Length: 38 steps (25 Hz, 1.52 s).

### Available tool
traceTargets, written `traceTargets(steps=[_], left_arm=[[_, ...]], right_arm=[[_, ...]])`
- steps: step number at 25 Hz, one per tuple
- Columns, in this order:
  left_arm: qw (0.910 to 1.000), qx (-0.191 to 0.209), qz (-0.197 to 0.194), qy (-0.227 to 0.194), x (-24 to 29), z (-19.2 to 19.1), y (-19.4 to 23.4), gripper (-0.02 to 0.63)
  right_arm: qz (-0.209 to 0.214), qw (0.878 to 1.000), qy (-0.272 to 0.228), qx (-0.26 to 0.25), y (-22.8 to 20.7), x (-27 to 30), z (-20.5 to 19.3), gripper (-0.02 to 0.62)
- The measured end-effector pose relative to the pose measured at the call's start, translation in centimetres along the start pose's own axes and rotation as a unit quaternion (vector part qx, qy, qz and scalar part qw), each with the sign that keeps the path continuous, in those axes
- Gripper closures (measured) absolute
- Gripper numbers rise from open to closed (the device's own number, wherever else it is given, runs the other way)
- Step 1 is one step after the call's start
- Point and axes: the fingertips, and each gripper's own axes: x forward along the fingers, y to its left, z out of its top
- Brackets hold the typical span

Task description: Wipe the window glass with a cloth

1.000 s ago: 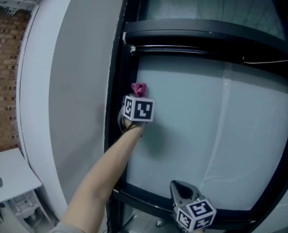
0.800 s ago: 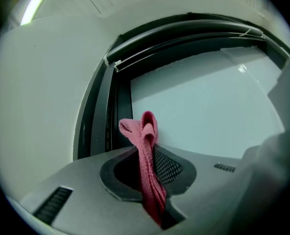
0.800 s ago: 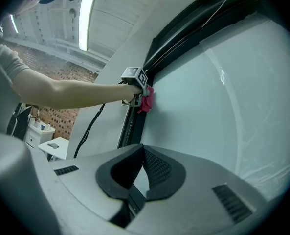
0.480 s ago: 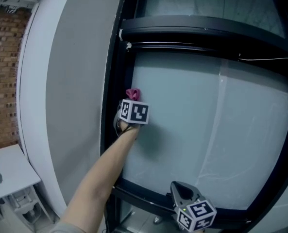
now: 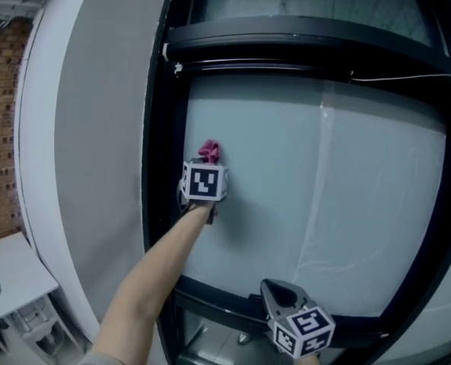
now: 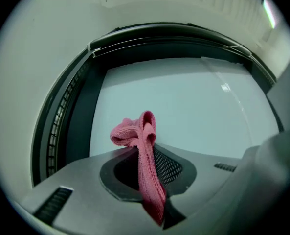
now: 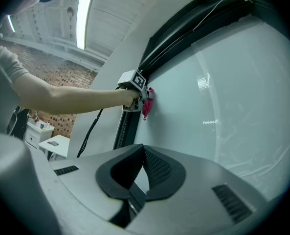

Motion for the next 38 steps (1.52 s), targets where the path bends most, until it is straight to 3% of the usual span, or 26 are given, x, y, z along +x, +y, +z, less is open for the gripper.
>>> traceTargets(steps=[4, 9, 18, 24, 31, 38], left_arm=[[0.9983, -0.007, -0.052, -0.024, -0.3, 1.2, -4.4, 0.555], [0.9965, 0.002, -0.077, -0.031, -0.8, 1.8, -8.5, 0.555], [0.9873, -0.021, -0.148, -0.052, -1.7, 3.6, -17.0, 0.555], [0.9825, -0.026, -0.175, -0.059, -2.3, 4.2, -21.7, 0.555], [0.9703, -0.043, -0.229, -0.064, -3.2, 5.0, -28.0, 0.557], [0.9649, -0.046, -0.250, -0.066, -3.5, 5.5, -33.1, 0.555]], right_arm=[[-0.004, 1.000, 0.001, 0.001, -0.5, -0.9, -0.1, 0.606], [-0.018, 1.000, 0.002, -0.001, -1.3, -2.0, -0.2, 0.606], [-0.046, 0.999, 0.011, 0.000, -3.8, -5.3, -0.8, 0.606], [-0.066, 0.998, 0.013, 0.000, -5.5, -7.8, -1.2, 0.606], [-0.095, 0.995, 0.015, 0.002, -7.5, -10.8, -1.7, 0.606], [-0.127, 0.992, 0.015, 0.005, -9.9, -14.2, -2.1, 0.606]])
